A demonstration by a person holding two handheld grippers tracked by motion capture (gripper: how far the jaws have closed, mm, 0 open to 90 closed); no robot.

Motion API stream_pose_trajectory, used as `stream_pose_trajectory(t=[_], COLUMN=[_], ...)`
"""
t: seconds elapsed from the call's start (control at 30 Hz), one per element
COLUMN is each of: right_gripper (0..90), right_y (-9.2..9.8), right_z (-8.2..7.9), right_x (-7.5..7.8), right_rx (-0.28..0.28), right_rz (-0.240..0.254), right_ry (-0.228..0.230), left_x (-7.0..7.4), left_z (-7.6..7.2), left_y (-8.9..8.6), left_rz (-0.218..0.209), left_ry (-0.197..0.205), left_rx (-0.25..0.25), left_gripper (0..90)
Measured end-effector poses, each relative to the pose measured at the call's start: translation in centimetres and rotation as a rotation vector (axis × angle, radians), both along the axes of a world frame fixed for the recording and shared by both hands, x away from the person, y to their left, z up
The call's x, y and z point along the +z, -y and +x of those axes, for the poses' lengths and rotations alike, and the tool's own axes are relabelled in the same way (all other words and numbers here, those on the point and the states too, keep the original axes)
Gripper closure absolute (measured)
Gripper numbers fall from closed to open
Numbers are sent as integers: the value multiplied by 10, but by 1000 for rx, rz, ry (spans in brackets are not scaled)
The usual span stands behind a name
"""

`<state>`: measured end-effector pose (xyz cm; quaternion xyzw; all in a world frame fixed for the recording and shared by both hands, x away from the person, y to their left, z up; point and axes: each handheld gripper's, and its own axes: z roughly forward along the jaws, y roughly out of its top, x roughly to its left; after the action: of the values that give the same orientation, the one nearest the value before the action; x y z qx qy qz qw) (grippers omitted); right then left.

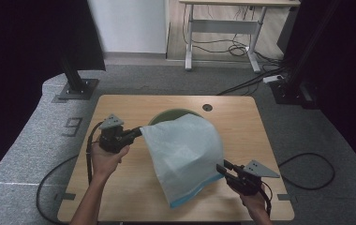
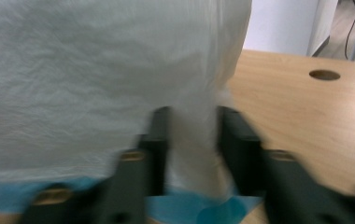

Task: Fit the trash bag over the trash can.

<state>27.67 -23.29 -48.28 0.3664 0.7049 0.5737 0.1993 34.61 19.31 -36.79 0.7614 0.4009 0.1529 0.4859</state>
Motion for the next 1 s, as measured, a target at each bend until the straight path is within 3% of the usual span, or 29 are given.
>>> stream_pose_trajectory(t=[0.07,0.13,0.43,0.53,0.6,0.73,0.87,1.0], right_gripper=[835,884,888,888,888,888,888,888], right_y=[4,9,25,24,24,26,27,30], right_z=[-2,-4,-8,-5,-2,4,5,5], right_x=[8,20,91,105,108,109,108,109], right_rx=[-3,-17,-21,-36,-40,-54,-71,-96], right_rz=[20,52,135,128,128,116,120,123], right_ry=[22,49,169,188,191,181,172,175], left_x=[1,2,2,4,6,12,17,22], left_z=[2,3,10,6,3,-8,-18,-28], left_y=[3,8,33,29,23,4,-7,-10], left_rz=[0,3,15,30,24,28,41,55], left_ry=[2,3,1,29,27,46,65,71], left_rx=[-8,-17,-99,-118,-120,-104,-89,-107], left_gripper=[900,900,899,769,654,507,445,397])
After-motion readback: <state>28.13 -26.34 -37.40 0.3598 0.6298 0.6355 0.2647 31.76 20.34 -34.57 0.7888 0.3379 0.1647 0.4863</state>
